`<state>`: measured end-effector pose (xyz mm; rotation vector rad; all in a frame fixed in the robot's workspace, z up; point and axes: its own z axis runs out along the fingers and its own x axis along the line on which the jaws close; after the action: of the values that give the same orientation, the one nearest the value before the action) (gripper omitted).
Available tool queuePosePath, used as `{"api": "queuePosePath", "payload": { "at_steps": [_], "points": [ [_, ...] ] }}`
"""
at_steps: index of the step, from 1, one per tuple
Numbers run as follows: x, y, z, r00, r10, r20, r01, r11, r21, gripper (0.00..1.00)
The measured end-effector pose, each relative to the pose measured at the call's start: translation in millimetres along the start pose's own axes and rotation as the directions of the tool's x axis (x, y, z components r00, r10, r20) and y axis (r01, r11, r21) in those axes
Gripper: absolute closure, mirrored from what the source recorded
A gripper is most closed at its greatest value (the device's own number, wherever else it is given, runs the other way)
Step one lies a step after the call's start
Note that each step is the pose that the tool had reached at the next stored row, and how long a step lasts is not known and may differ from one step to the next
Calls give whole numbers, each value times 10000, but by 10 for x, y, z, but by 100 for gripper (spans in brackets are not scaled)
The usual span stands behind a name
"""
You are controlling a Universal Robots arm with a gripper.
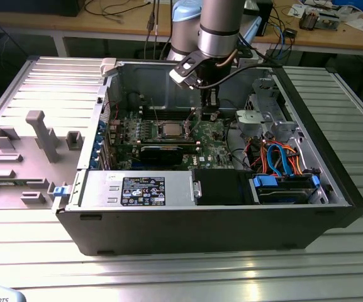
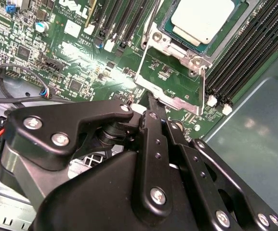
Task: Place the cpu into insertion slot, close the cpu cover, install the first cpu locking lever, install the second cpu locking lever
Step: 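Close the cpu cover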
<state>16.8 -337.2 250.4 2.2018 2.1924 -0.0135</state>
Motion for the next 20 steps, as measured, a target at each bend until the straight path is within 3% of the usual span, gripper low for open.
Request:
{"api": "queuePosePath", "payload": {
  "at_steps": [20],
  "points": [
    [0, -54, -1, 10000, 1, 0, -1, 10000, -1, 89]
  ]
}}
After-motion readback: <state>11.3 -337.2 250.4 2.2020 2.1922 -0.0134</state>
